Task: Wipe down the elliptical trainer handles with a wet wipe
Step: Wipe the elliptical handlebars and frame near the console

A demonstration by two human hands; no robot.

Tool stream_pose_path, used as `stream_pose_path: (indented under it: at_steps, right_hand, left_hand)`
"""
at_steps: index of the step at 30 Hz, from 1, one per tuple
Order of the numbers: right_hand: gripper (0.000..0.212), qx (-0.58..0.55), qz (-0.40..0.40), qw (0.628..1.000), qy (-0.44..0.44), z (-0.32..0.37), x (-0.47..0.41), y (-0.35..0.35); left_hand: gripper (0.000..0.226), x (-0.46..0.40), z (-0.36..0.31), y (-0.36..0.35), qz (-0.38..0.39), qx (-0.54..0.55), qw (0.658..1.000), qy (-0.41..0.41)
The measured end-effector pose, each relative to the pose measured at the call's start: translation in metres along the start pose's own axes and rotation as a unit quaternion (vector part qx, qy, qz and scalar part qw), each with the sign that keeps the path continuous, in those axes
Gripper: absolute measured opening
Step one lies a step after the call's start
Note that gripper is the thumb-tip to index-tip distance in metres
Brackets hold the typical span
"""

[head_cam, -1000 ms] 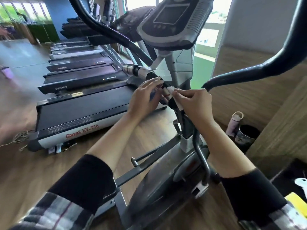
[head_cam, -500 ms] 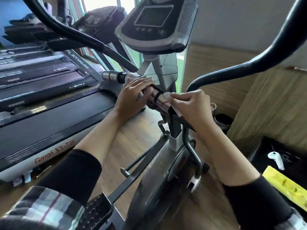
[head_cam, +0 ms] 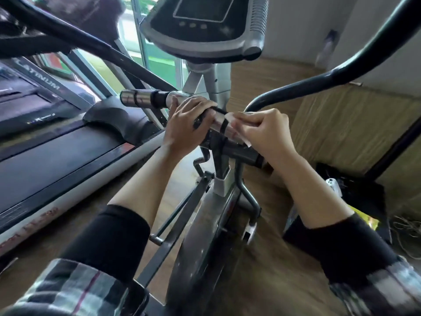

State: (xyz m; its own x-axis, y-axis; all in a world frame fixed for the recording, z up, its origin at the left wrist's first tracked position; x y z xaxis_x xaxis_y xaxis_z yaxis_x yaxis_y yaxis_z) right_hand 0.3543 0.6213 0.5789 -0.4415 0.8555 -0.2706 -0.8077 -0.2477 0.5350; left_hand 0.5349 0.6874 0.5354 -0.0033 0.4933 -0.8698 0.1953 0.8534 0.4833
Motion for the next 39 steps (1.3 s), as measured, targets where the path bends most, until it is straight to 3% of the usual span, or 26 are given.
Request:
stream_pose_path:
  at_steps: [10,13,19,30,35,39]
  right_hand:
    - [0.025,0.009,-0.037,0.997,0.069,-0.008,0.009,-0.003]
    - [0.026,0.025,-0.046,0.99,0.129,-0.013,0.012,-0.006]
    - [0.019,0.088,-0.142,0.945,0.282,-0.038,0.021,-0.002]
    - [0.02,0.123,-0.142,0.897,0.401,-0.052,0.018,0.002]
    - [0.021,0.145,-0.135,0.888,0.414,-0.043,0.005,-0.012]
    - [0.019,0.176,-0.154,0.844,0.482,-0.063,0.009,-0.002]
  left_hand:
    - [0.025,0.006,0.003,-0.008,-0.054,-0.001,0.999,-0.004]
    - [0.023,0.006,0.001,-0.009,-0.065,-0.006,0.998,-0.019]
    - [0.026,0.007,0.004,-0.012,-0.06,-0.011,0.998,-0.007]
    - [0.029,0.013,0.006,-0.02,-0.089,-0.031,0.995,-0.035]
    - [0.031,0.013,0.006,-0.021,-0.091,-0.033,0.995,-0.035]
    - [0.031,0.014,0.007,-0.019,-0.088,-0.027,0.995,-0.033]
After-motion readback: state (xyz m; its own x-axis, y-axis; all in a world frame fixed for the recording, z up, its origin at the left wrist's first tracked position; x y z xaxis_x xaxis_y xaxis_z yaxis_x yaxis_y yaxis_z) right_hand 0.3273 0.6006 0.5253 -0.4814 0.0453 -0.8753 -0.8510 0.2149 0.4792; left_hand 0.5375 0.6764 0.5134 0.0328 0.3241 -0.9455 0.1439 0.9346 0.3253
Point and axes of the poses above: each hand's wrist, its own x-axis away from the middle knuckle, its own y-axis out of the back of the hand, z = x × y, the point moved 2 cm from there along -x, towards the middle knuckle, and after that the axes turned 14 degrees about -y, right-handed, at the moved point
